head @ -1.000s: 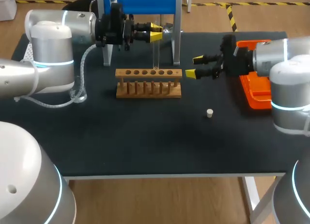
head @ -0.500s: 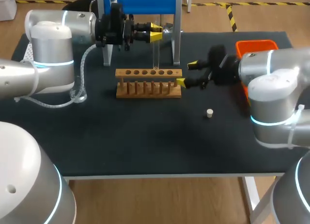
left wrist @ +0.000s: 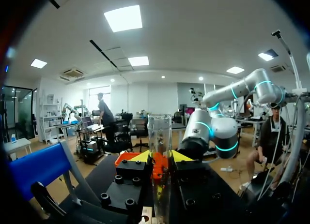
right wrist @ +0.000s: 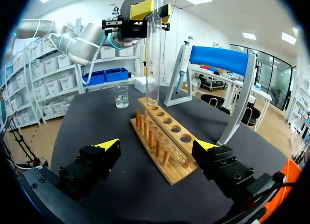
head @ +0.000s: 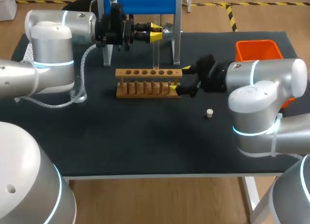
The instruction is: Invert the test tube, pick up the pipette, mount the tip to pipette, aspirate from beaker and dispense into the tube, eject the tip, return the pipette, and cap with the stopper.
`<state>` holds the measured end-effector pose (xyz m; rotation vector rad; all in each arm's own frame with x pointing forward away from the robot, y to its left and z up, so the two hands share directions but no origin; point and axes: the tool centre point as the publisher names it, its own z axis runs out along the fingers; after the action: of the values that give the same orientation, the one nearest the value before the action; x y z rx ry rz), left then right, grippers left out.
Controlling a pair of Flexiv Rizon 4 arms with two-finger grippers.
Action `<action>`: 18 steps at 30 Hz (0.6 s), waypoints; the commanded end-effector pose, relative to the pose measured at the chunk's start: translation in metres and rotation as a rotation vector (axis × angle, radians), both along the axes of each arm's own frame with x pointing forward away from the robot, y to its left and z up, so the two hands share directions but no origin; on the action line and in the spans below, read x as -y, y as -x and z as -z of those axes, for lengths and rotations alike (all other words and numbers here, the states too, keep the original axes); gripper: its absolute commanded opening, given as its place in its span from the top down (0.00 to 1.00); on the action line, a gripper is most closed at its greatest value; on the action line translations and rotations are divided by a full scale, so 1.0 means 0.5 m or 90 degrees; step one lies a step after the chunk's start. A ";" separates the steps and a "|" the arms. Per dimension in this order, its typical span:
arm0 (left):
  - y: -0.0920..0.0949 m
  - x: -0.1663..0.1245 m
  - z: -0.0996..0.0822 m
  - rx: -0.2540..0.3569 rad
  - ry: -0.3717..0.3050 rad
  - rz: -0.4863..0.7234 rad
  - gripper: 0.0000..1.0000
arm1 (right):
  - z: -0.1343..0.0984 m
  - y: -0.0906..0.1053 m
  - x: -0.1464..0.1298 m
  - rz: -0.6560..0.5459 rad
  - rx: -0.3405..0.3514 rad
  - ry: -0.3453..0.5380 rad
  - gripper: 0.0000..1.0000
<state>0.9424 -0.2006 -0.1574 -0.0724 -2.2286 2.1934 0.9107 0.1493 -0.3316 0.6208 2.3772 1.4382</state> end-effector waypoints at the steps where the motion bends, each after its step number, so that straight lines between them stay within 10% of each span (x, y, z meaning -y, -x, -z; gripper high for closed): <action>1: -0.002 0.000 -0.001 -0.001 -0.002 0.002 1.00 | 0.020 -0.011 -0.019 0.022 0.009 0.006 0.00; 18: -0.002 0.000 -0.001 -0.001 -0.002 0.002 1.00 | 0.044 -0.030 -0.034 0.041 0.020 0.022 0.00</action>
<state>0.9424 -0.2007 -0.1574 -0.0725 -2.2285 2.1937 0.9247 0.1614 -0.3507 0.6525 2.3373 1.3716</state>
